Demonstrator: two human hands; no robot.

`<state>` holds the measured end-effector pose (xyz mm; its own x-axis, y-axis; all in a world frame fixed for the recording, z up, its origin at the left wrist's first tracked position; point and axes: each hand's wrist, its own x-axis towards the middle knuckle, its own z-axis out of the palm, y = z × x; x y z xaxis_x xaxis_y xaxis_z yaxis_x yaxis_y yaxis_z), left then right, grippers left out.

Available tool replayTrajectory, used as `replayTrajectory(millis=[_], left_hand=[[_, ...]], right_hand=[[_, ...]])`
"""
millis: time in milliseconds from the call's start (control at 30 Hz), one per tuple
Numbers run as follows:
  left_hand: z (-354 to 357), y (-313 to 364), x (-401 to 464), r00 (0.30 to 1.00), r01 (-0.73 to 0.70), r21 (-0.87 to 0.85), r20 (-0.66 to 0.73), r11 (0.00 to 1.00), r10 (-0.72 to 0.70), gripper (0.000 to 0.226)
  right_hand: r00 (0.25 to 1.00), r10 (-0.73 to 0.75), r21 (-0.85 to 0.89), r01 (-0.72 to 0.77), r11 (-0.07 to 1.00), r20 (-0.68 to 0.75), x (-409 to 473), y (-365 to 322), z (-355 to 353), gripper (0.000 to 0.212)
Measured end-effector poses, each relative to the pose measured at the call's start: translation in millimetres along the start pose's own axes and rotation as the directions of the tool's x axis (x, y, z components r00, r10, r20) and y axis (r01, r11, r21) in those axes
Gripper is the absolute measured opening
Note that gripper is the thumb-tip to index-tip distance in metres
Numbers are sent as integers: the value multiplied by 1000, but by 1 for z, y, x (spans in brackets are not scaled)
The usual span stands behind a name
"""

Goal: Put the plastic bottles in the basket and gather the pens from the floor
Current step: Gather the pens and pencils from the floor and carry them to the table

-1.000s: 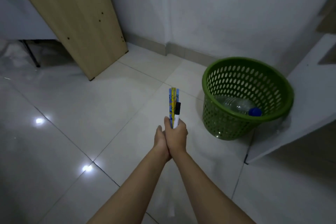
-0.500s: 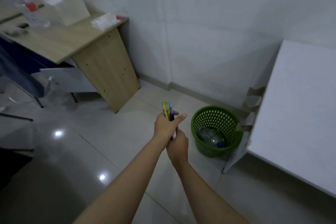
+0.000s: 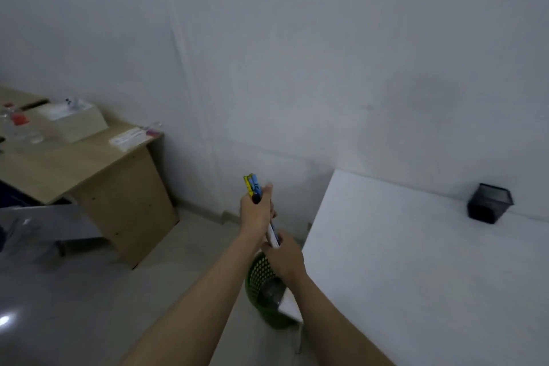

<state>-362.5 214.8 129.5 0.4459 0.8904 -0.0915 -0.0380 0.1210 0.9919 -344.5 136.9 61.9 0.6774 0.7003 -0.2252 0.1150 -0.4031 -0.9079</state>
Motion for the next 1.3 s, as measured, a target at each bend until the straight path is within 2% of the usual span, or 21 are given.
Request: replayTrajectory(millis=[133, 267, 367, 467, 600, 700, 767, 867, 967, 1067, 1133, 1233, 1300], left_hand=[[90, 15, -24, 983, -25, 84, 182, 996, 10, 40], [175, 23, -44, 920, 76, 9, 384, 997, -74, 35], [229, 24, -52, 822, 55, 147, 555, 988, -129, 27], [276, 17, -49, 662, -42, 362, 708, 931, -245, 11], [343, 6, -39, 498, -58, 426, 796, 903, -343, 9], [399, 0, -31, 456, -80, 437, 815, 896, -357, 4], [438, -1, -22, 437, -102, 426, 831, 899, -344, 6], [492, -7, -9, 443, -91, 368, 847, 925, -293, 6], [535, -29, 3, 497, -93, 364, 824, 927, -274, 16], [567, -57, 11, 579, -112, 415, 766, 903, -280, 18], [584, -75, 16, 603, -91, 429, 742, 899, -293, 20], [607, -99, 22, 641, -93, 459, 707, 883, -300, 20], [621, -112, 28, 681, -76, 481, 665, 874, -307, 9]], right_hand=[[990, 133, 87, -129, 988, -37, 21, 17, -85, 16], [965, 148, 61, -137, 989, -218, 34, 38, -188, 23], [933, 144, 24, -144, 989, -329, 42, 55, -256, 27], [902, 183, 52, -177, 983, -391, 52, 75, -310, 24], [843, 254, 87, -242, 966, -474, 67, 106, -364, 24], [775, 339, 163, -300, 940, -532, 84, 116, -403, 13], [717, 409, 306, -279, 910, -564, 98, 114, -435, 11], [660, 495, 533, -166, 830, -565, 122, 115, -482, 14], [634, 542, 641, -94, 762, -551, 140, 131, -512, 25], [644, 589, 720, -84, 689, -488, 154, 152, -527, 38], [667, 609, 778, -70, 625, -429, 161, 159, -540, 44], [680, 624, 777, -127, 617, -385, 172, 172, -559, 40], [658, 654, 769, -176, 615, -373, 184, 184, -572, 36]])
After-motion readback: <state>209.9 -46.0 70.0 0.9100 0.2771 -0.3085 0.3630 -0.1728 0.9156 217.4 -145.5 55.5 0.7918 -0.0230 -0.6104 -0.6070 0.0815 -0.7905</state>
